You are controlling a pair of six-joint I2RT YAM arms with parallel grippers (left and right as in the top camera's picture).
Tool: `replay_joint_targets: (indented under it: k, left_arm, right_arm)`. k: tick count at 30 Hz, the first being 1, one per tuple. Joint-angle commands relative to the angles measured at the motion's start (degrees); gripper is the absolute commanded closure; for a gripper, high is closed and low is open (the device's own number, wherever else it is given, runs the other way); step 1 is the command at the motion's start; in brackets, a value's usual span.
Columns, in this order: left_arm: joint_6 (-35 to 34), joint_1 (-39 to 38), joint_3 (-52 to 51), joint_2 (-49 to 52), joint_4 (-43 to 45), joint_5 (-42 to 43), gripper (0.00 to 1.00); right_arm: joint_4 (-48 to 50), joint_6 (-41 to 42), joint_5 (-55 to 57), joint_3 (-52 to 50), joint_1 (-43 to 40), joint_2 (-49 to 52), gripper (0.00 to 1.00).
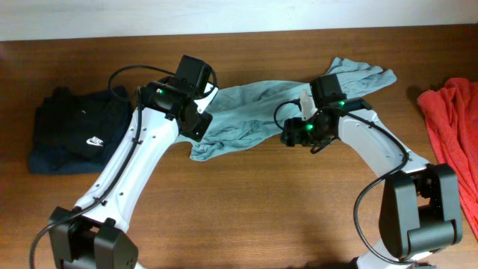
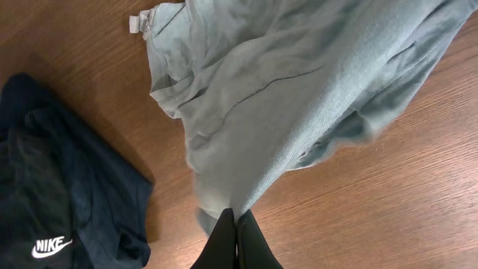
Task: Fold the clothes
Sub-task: 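Grasp the shirt's other edge with the left gripper, then lift the shirt with both grippers and stretch it apart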
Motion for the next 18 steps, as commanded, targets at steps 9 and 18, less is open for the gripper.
replay_joint_targets:
  k: [9, 18]
  left_arm:
    - [-1.73, 0.74, 0.85, -2.69, -2.03, -1.57, 1.0]
    - [-2.49, 0.74, 1.03, -10.29, -2.01, -1.57, 0.99]
  right_arm:
    - [7.28, 7.52, 4.79, 0.76, -2.47, -0.87, 0.33]
    - [19.63, 18.69, 5.49, 0.76, -5.27, 0.66, 0.33]
